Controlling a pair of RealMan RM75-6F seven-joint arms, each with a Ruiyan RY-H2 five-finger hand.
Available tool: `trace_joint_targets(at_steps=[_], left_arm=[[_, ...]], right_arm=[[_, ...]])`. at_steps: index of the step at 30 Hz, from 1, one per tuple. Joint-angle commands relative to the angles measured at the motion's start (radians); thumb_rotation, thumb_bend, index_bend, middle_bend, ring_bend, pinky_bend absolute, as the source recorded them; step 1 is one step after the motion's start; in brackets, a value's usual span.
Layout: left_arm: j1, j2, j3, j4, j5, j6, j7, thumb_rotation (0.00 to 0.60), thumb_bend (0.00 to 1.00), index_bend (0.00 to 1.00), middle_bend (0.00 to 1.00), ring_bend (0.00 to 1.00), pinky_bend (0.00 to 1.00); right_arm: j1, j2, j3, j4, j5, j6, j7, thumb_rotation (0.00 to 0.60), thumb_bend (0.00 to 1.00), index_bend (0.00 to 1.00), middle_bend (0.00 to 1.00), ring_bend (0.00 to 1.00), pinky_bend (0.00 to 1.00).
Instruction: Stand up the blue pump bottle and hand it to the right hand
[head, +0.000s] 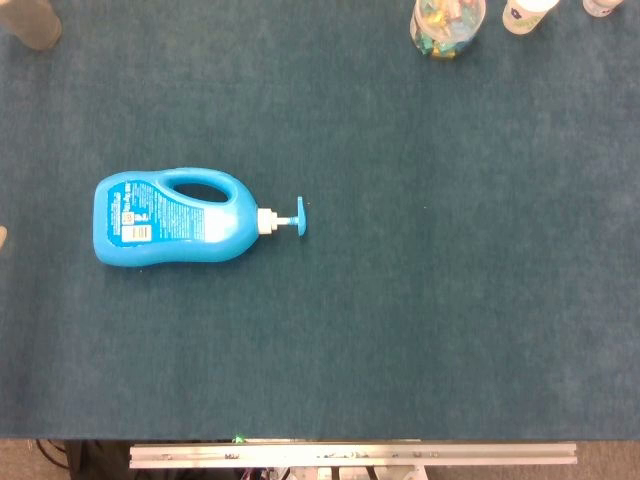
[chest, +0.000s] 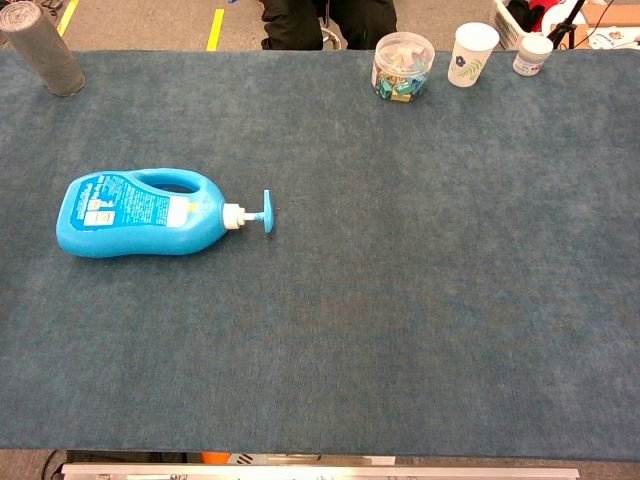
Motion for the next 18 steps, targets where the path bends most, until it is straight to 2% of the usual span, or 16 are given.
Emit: trace_joint_targets(at_steps=[1, 18], left_arm=[[-0.002, -0.004, 0.001, 0.006, -0.002, -0.006, -0.002, 0.600, 0.18, 0.11, 0.07, 0.01, 0.15], [-0.040, 0.001, -0.003, 0.018, 0.035, -0.046, -0.018, 0.600, 0.18, 0.11, 0.07, 0.01, 0.15]], right_arm=[[0.001, -0.001, 0.000, -0.002, 0.002, -0.002, -0.002, 0.600, 0.20, 0.25, 0.30, 0.21, 0.27], [0.009, 0.016, 0.027, -0.011, 0.019, 0.009, -0.006, 0.600, 0.20, 0.25, 0.30, 0.21, 0.27]])
